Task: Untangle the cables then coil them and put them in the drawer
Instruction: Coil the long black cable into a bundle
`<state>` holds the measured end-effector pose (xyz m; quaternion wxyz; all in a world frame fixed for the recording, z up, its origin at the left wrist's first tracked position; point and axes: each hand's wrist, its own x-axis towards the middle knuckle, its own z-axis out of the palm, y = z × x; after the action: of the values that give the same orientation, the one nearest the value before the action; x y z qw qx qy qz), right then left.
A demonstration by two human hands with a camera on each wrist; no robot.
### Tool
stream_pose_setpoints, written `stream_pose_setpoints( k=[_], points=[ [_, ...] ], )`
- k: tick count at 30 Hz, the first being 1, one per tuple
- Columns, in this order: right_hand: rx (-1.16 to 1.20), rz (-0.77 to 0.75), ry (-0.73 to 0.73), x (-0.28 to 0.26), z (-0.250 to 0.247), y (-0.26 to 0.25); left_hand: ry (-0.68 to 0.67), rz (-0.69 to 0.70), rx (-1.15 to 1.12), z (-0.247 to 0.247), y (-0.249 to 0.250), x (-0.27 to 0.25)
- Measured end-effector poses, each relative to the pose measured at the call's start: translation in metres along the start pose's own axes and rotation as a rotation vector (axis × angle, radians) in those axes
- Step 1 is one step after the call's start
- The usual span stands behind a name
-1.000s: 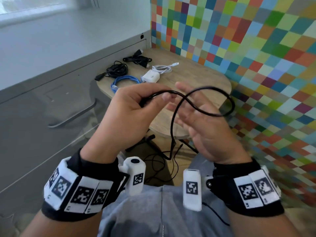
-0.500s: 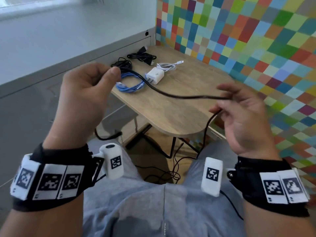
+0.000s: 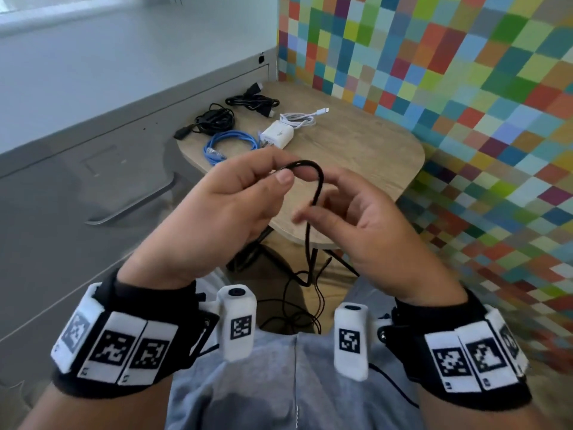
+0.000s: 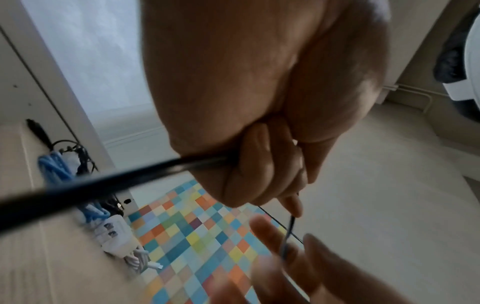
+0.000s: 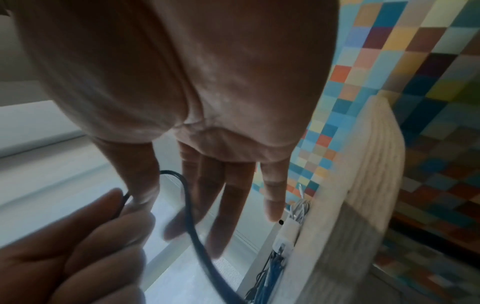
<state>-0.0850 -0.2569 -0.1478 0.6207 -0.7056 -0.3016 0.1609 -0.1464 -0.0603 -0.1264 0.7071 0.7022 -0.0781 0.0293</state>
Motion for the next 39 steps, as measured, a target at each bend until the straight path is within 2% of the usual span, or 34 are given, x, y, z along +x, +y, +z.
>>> stream_pose_setpoints(
  k=[4, 7, 9, 13, 16, 18, 22, 24, 28, 31, 33, 36, 39],
  points=[
    [0.237, 0.021, 0.216, 0.002, -0.006, 0.003, -0.044, -0.081, 0.127, -0.016, -0.001, -0.001],
    [0.212, -0.004, 0.335, 0.001, -0.019, 0.005, -0.158, -0.188, 0.258, -0.026, -0.003, -0.005],
    [0.156, -0.008, 0.369, -0.001, -0.029, 0.007, -0.141, -0.194, 0.138, -0.029, -0.004, -0.006],
    [0.089, -0.022, 0.392, -0.005, -0.045, 0.01, 0.041, -0.108, -0.309, -0.034, 0.001, -0.006],
    [0.048, -0.018, 0.475, -0.004, -0.055, 0.014, 0.059, -0.041, -0.435, -0.038, 0.006, -0.006],
    [-0.03, -0.018, 0.529, -0.002, -0.058, 0.017, 0.008, -0.043, -0.503, -0.041, 0.004, -0.006],
    [-0.148, -0.03, 0.588, 0.0, -0.056, 0.022, -0.194, -0.101, -0.652, -0.048, -0.003, -0.005],
    [-0.182, -0.032, 0.603, 0.0, -0.055, 0.022, -0.213, -0.109, -0.667, -0.051, -0.005, -0.005],
    [-0.238, -0.052, 0.634, 0.0, -0.055, 0.022, -0.126, -0.007, -0.676, -0.05, -0.005, -0.005],
    [-0.293, -0.056, 0.544, -0.002, -0.053, 0.021, -0.069, 0.038, -0.739, -0.051, -0.003, -0.003],
    [-0.318, -0.053, 0.478, -0.003, -0.051, 0.021, 0.043, 0.041, -0.699, -0.052, 0.0, -0.001],
    [-0.384, -0.046, 0.453, -0.003, -0.05, 0.023, 0.278, -0.012, -0.66, -0.051, 0.001, 0.001],
    [-0.455, 0.006, 0.404, -0.004, -0.045, 0.023, 0.398, -0.06, -0.601, -0.039, 0.001, 0.003]
  ],
)
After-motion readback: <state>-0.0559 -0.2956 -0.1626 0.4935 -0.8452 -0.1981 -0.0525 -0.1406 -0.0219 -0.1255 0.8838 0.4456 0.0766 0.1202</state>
